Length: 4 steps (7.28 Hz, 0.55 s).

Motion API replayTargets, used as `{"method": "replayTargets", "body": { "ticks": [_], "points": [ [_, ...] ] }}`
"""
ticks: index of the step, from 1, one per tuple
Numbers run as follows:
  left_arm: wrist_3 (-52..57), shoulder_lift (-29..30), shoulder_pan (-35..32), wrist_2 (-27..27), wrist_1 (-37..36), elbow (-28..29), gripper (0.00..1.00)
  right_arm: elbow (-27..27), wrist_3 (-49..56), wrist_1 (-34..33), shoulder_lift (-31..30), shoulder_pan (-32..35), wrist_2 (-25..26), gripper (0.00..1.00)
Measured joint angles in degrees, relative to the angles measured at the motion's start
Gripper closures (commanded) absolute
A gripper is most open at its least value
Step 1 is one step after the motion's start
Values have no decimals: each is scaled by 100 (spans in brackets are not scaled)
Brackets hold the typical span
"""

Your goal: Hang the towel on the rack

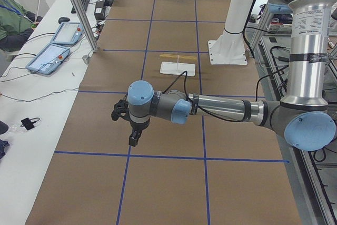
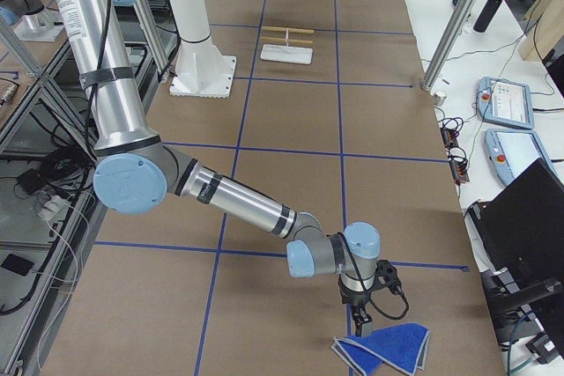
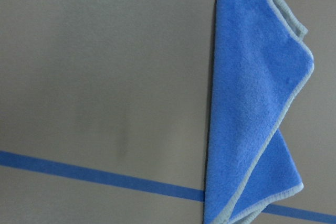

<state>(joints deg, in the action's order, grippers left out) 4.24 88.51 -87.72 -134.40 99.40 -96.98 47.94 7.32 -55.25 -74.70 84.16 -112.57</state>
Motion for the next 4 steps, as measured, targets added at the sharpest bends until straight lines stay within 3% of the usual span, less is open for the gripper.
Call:
{"method": "replayTargets", "body": {
  "ticks": [2,4],
  "points": [
    [6,0,0,0,4,27,1,-632,0,320,251,-10,59,7],
    [7,0,0,1,6,48,1,-885,-11,393,306,-12,66,12]
  ]
}}
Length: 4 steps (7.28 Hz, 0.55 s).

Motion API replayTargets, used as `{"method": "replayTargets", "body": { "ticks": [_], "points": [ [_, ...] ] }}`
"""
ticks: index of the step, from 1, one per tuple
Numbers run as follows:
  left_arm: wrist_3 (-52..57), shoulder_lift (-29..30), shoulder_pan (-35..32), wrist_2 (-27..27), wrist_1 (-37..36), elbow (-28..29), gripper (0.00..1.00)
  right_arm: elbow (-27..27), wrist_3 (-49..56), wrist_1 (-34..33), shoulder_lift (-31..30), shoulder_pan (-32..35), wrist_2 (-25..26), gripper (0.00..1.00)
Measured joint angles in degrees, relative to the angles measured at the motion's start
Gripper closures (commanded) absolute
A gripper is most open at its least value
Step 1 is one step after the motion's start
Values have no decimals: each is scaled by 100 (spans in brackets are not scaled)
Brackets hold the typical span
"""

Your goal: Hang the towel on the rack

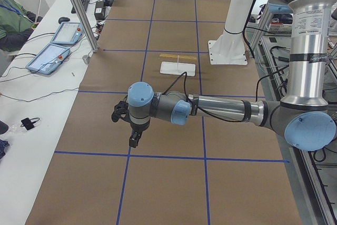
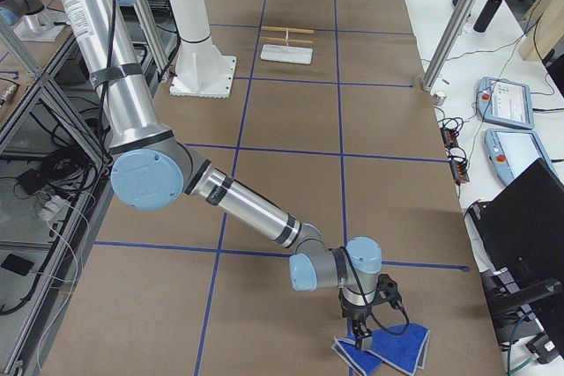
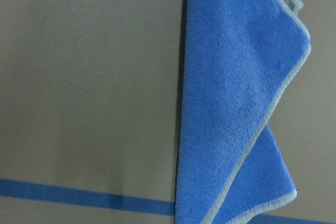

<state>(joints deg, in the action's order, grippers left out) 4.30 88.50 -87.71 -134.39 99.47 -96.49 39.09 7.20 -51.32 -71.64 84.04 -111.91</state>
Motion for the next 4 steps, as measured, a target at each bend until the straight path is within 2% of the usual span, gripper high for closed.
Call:
{"method": "replayTargets", "body": {
  "ticks": [3,4],
  "points": [
    [2,0,0,0,2,11,1,-214,-9,16,26,5,2,20],
    [1,0,0,0,2,8,1,-265,-9,16,30,4,28,40]
  ]
}}
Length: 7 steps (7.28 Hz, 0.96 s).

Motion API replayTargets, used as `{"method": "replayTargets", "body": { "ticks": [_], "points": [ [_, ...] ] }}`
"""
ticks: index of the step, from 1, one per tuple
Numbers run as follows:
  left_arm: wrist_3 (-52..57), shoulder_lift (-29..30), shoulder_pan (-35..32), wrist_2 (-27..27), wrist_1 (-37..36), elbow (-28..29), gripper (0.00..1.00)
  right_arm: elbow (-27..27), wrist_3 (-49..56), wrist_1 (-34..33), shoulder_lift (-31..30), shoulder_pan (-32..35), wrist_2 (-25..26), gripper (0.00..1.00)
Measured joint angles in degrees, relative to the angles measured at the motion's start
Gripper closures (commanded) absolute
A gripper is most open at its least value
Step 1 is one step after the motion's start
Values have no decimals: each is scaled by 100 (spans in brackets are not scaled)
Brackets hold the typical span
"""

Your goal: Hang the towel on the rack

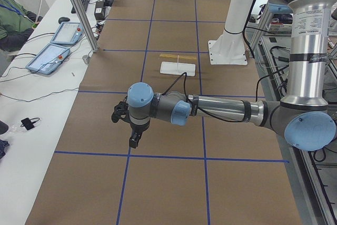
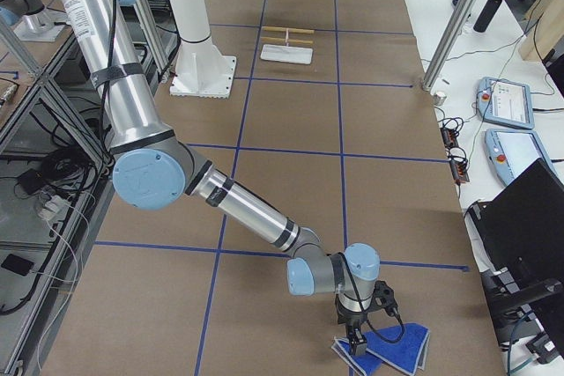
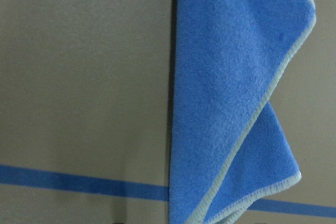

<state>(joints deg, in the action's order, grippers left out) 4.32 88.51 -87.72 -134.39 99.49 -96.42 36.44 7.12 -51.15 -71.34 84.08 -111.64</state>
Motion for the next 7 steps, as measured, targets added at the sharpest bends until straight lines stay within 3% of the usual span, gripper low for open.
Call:
{"method": "replayTargets", "body": {
  "ticks": [1,7],
  "points": [
    [-1,0,0,-2,0,-4,1,-33,-4,-2,6,-2,52,51],
    [8,-3,0,-2,0,-5,1,-383,-9,0,242,-6,268,51]
  ]
}}
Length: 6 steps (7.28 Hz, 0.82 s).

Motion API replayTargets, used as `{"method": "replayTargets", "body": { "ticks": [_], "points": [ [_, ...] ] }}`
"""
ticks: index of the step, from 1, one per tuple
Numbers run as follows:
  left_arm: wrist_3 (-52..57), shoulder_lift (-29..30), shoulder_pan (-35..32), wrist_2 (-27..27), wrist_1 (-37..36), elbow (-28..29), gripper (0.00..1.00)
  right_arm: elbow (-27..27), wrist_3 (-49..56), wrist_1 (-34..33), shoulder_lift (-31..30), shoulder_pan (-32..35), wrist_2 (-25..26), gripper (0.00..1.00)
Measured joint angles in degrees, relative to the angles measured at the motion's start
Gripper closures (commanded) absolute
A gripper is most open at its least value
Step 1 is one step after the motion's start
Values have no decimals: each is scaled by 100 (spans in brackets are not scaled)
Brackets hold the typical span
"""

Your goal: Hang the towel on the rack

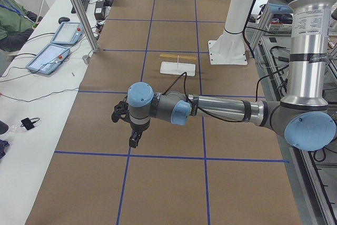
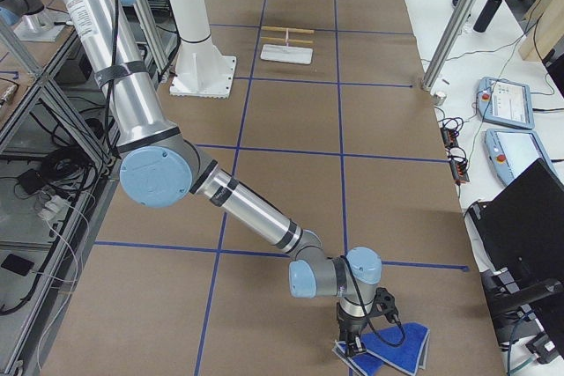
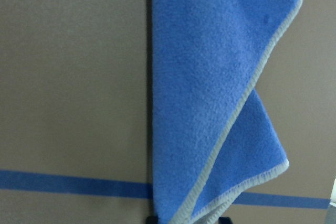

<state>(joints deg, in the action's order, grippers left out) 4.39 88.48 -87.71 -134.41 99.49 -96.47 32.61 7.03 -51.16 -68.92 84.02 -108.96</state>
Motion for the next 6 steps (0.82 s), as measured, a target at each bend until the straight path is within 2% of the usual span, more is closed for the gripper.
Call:
{"method": "replayTargets", "body": {
  "ticks": [1,2,3,5,6],
  "points": [
    [0,1,0,-3,0,-1,1,-16,0,1,12,0,4,53],
    [0,2,0,-5,0,-2,1,-29,0,-1,15,0,5,63],
    [0,2,0,-6,0,-3,1,-44,0,-3,20,0,17,76],
    [0,2,0,-6,0,-6,1,-76,-4,0,25,-6,80,82],
    [0,3,0,-6,0,-8,1,-94,-4,0,25,-11,97,91]
  ]
}}
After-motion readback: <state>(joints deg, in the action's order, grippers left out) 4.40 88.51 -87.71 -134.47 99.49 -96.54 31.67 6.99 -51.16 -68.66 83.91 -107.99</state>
